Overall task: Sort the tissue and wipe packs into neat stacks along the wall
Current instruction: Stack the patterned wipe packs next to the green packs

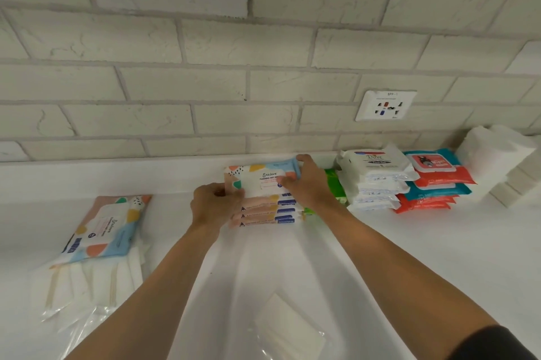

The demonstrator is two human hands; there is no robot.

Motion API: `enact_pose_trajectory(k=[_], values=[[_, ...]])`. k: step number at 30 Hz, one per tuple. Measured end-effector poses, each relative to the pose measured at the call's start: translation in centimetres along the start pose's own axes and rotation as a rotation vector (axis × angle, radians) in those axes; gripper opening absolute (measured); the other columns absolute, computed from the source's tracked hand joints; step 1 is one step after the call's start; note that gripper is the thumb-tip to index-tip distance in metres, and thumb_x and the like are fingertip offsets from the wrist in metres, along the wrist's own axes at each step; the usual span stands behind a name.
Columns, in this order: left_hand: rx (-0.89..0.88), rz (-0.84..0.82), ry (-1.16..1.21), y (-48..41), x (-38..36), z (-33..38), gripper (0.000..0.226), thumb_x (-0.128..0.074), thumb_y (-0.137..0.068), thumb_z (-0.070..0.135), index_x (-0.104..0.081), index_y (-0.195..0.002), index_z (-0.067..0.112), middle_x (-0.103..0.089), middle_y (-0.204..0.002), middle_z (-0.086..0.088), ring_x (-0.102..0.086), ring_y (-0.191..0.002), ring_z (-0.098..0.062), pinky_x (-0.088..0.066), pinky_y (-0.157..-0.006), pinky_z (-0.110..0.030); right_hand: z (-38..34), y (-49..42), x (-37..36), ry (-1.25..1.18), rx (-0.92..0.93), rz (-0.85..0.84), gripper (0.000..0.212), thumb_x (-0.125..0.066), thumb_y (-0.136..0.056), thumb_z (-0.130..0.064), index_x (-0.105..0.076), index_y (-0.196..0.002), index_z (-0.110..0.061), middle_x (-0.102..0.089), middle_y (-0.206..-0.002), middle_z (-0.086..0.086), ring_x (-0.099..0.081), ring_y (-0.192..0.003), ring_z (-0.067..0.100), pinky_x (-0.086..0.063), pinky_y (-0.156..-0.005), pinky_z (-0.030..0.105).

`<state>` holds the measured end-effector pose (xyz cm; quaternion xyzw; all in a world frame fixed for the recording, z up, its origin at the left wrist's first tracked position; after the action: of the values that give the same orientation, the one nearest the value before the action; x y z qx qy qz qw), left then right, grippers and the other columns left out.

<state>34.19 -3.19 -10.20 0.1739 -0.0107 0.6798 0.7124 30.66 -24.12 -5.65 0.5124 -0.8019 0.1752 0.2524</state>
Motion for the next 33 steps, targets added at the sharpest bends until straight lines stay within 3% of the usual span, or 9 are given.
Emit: enact_pose_trajectory(k=[4,10,14,18,22,27,29,31,33], values=[[-0.003,0.005,-0.063,0.1,-0.1,-0.1,0.002,-0.069,-0.084,0.019,-0.07,-0.086,0.019,-0.072,-0.079,0.001,-0.066,-0.066,-0.013,-0.045,-0.05,-0.018,0.9,-0.2,-0.8,0.153,0.051,0.033,0.049,-0.069,-0.089,-0.024,-0.049,-0.129,-0.006,-0.063,-0.112,0.009,-0.057,-0.1,0.022,-0.05,-0.081,0.029],[-0.018,-0.033,-0.073,0.2,-0.1,-0.2,0.008,-0.063,-0.088,0.02,-0.066,-0.082,0.025,-0.072,-0.081,0.003,-0.067,-0.071,-0.013,-0.044,-0.051,-0.018,1.4,0.3,-1.3,0.33,0.115,0.087,0.021,-0.059,-0.094,-0.03,-0.065,-0.1,-0.011,-0.065,-0.107,0.007,-0.049,-0.111,0.025,-0.036,-0.097,0.036],[-0.023,-0.037,-0.102,-0.3,0.9,-1.1,0.012,-0.059,-0.086,0.024,-0.066,-0.082,0.014,-0.07,-0.083,-0.004,-0.061,-0.075,-0.017,-0.045,-0.064,-0.024,1.1,0.6,-1.0,0.429,0.124,0.124,0.026,-0.054,-0.095,-0.031,-0.063,-0.114,-0.014,-0.058,-0.119,0.008,-0.046,-0.116,0.027,-0.032,-0.098,0.037],[-0.03,0.059,-0.128,-0.5,4.4,-1.4,0.04,-0.066,-0.087,0.031,-0.064,-0.125,0.015,-0.068,-0.106,0.0,-0.061,-0.101,-0.021,-0.05,-0.093,-0.034,-1.2,2.0,-1.5,0.417,0.179,0.203,0.028,-0.055,-0.094,-0.033,-0.062,-0.118,-0.02,-0.052,-0.125,0.007,-0.047,-0.113,0.028,-0.033,-0.092,0.031],[-0.095,0.155,-0.183,-0.5,9.3,-1.1,0.031,-0.068,-0.087,0.027,-0.067,-0.117,0.018,-0.068,-0.104,0.002,-0.062,-0.096,-0.017,-0.047,-0.081,-0.027,-5.2,4.2,-5.1,0.22,0.248,0.083,0.015,-0.058,-0.091,-0.021,-0.068,-0.102,-0.021,-0.059,-0.111,0.003,-0.052,-0.105,0.022,-0.035,-0.087,0.025],[-0.128,0.242,-0.291,-1.1,16.3,-1.4,0.031,-0.072,-0.084,0.024,-0.067,-0.114,0.015,-0.068,-0.103,0.0,-0.063,-0.098,-0.019,-0.047,-0.089,-0.028,-8.3,7.4,-11.6,0.016,0.26,-0.104,0.011,-0.06,-0.088,-0.015,-0.068,-0.093,-0.019,-0.067,-0.098,-0.002,-0.061,-0.092,0.013,-0.049,-0.083,0.025],[-0.104,0.249,-0.346,-1.5,18.7,-2.1,0.033,-0.072,-0.083,0.026,-0.065,-0.114,0.017,-0.067,-0.106,0.001,-0.063,-0.102,-0.022,-0.046,-0.092,-0.031,-9.2,8.8,-14.2,-0.028,0.233,-0.2,0.011,-0.06,-0.089,-0.014,-0.069,-0.096,-0.016,-0.066,-0.093,-0.008,-0.061,-0.086,0.009,-0.048,-0.077,0.015],[-0.083,0.241,-0.394,-2.0,20.5,-2.9,0.033,-0.07,-0.085,0.026,-0.064,-0.116,0.017,-0.067,-0.112,-0.002,-0.063,-0.102,-0.025,-0.049,-0.091,-0.034,-9.6,9.8,-17.0,-0.032,0.184,-0.31,0.014,-0.059,-0.091,-0.018,-0.068,-0.102,-0.017,-0.068,-0.099,-0.008,-0.062,-0.092,0.008,-0.043,-0.075,0.007],[-0.057,0.231,-0.439,-2.1,21.7,-3.7,0.035,-0.069,-0.086,0.023,-0.061,-0.119,0.015,-0.066,-0.115,-0.005,-0.059,-0.095,-0.023,-0.049,-0.083,-0.031,-9.8,10.3,-19.3,-0.035,0.134,-0.383,0.018,-0.059,-0.091,-0.021,-0.067,-0.107,-0.017,-0.069,-0.109,-0.004,-0.062,-0.103,0.011,-0.044,-0.082,0.014]])
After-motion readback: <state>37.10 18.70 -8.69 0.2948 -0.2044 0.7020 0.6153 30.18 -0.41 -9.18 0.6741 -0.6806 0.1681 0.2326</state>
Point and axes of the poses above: each hand's wrist, its own y-axis away from the middle knuckle, its own x-axis out of the back of the hand, z = x × y, the point moved 7 cm from there along -y, towards the middle knuckle
